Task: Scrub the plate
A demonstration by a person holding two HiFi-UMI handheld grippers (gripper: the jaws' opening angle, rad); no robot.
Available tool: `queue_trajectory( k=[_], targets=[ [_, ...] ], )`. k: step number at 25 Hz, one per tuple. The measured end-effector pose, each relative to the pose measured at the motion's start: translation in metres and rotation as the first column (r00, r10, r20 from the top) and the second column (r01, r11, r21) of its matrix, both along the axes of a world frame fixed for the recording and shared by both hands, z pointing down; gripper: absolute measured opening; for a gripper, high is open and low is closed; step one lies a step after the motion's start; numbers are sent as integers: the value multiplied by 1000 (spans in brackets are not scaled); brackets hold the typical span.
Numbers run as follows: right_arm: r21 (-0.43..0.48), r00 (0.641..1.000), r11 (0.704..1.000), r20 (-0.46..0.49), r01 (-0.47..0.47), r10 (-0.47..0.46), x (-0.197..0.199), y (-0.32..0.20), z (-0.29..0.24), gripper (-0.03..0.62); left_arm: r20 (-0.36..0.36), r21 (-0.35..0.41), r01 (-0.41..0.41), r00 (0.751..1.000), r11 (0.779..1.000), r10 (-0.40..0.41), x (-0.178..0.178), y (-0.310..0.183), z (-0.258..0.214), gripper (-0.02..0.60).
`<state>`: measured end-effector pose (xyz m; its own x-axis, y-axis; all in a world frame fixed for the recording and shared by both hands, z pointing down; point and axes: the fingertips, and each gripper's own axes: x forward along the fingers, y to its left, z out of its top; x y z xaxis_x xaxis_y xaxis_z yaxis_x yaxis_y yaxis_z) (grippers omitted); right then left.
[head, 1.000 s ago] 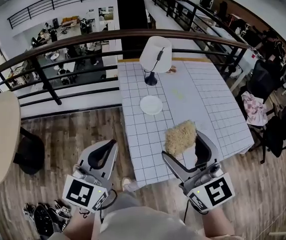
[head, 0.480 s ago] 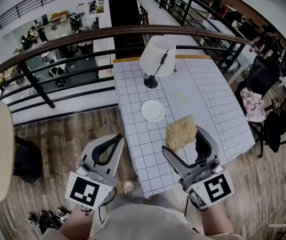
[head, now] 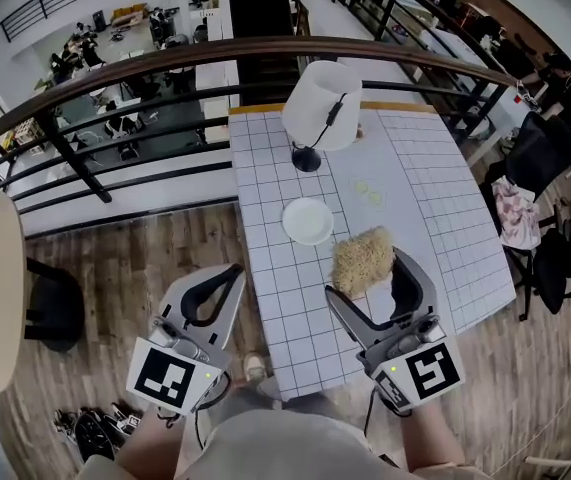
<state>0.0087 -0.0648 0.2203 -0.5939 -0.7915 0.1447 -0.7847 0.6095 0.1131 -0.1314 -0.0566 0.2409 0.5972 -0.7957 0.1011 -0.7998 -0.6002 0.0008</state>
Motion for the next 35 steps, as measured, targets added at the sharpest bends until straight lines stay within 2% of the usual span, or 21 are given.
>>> queue_trajectory(
  k=[7,10,13,16,21,29,32,35],
  targets=[
    [-21,999,999,-21,-25,25,18,-34,31,391,29,-52,28,999,998,-27,8,-36,29,15],
    [-38,999,999,-36,-33,32,23,-51,49,391,-2,-102,1,1000,995,-1,18,-54,46,15],
    [-61,998,997,-43,-40,37,27,-71,67,391,-37,-166,-34,999,986,29,28,-74,66,63],
    [-83,998,996,-54,-40,36,26,-92,87,391,-42,-223,-43,999,974,35,34,-95,92,75],
    [-111,996,994,-90,-23,13,24,-125,122,391,-121,-359,-45,993,932,2,41,-130,147,77],
    [-181,993,983,-113,-34,13,25,-171,185,391,-140,-499,-34,989,866,-42,55,-173,229,82],
    [-204,993,978,-113,-46,23,28,-183,209,391,-164,-557,-33,984,830,-70,59,-185,257,84],
    [-228,991,972,-128,-60,31,33,-193,237,391,-200,-617,-54,976,785,-90,66,-195,285,93]
  ],
)
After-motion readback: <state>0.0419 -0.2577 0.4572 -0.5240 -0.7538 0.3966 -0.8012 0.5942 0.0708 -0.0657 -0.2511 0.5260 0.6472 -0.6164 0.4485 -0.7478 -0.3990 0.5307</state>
